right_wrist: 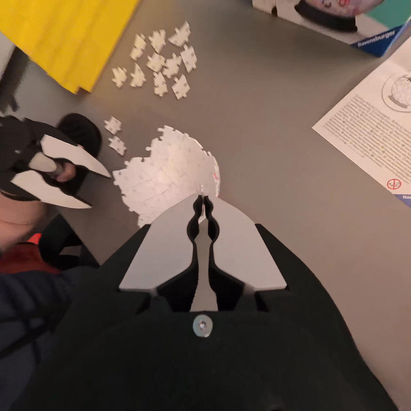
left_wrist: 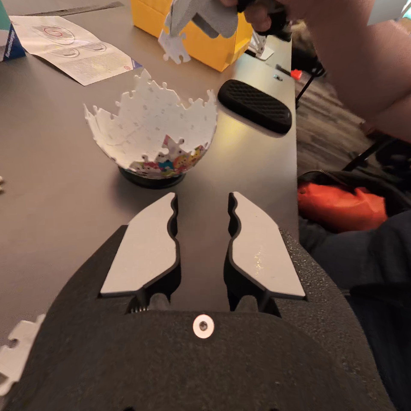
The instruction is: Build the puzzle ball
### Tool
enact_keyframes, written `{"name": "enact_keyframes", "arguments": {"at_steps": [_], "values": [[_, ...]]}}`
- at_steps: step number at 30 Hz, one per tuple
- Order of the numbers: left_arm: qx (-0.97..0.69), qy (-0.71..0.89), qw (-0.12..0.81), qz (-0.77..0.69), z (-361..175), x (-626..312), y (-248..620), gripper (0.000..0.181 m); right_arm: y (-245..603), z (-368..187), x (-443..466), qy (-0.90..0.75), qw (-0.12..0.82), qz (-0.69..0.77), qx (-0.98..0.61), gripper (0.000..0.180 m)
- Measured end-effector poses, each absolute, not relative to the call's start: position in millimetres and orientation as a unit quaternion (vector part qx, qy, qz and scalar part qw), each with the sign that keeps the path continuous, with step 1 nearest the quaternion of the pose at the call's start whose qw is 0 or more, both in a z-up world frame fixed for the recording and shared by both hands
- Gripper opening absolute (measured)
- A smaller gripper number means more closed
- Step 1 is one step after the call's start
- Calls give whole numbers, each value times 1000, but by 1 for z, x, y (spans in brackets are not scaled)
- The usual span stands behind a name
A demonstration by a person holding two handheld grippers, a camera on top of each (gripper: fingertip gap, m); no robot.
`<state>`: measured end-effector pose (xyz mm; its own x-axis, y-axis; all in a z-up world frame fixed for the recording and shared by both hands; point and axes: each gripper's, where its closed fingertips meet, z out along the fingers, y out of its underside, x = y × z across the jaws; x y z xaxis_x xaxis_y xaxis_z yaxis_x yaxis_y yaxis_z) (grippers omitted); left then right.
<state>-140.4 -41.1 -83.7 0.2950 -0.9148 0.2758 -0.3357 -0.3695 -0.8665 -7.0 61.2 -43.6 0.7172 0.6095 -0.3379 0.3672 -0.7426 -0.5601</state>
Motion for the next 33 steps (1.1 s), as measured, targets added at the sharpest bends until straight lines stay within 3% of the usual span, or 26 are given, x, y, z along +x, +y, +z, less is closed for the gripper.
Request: {"name": "enact_keyframes", "arguments": {"at_steps": [8,33], "values": [[-709,494,389,-319,-76,-133,-12,64,69,-55,-12,-272,217,229,-909,3],[-675,515,348,-397,-76,-97,-48,54,73,-62,-14,-308,198,131,-921,3]]}}
